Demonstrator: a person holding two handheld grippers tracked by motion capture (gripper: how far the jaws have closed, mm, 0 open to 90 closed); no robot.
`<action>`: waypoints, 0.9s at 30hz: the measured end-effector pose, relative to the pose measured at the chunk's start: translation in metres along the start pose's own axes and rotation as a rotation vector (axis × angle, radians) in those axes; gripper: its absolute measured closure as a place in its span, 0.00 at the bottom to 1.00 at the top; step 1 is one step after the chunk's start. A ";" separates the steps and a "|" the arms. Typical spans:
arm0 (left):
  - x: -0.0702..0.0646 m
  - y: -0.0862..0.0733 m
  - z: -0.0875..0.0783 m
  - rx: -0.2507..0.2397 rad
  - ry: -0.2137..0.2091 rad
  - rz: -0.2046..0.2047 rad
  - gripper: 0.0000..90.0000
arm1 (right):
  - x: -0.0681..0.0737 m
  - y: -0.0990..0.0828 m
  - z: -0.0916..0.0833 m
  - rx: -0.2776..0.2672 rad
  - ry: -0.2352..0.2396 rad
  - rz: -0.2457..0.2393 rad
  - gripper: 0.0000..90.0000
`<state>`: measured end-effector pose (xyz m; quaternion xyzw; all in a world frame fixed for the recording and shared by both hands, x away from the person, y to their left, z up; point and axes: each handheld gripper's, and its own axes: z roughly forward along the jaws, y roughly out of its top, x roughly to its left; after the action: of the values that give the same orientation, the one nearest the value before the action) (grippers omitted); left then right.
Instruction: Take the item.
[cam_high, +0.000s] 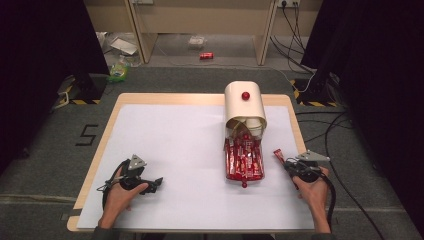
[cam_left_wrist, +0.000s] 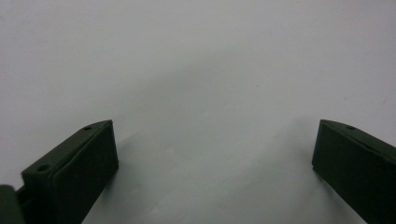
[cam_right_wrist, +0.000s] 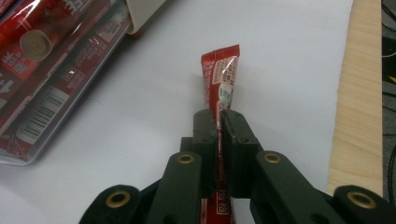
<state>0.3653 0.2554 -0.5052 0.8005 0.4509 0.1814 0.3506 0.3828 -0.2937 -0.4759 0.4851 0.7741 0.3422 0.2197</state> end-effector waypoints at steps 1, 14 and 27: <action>0.000 0.000 0.000 -0.002 0.000 -0.001 0.00 | 0.000 0.000 0.000 0.000 0.000 0.000 0.94; 0.000 0.000 0.000 0.000 0.000 0.000 0.00 | 0.000 -0.001 0.001 0.004 0.012 0.005 0.90; 0.000 0.000 0.000 -0.001 0.000 0.000 0.00 | 0.000 0.002 -0.006 -0.027 0.010 0.019 0.83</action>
<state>0.3653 0.2554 -0.5053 0.8002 0.4510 0.1818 0.3511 0.3801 -0.2950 -0.4699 0.4878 0.7659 0.3572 0.2188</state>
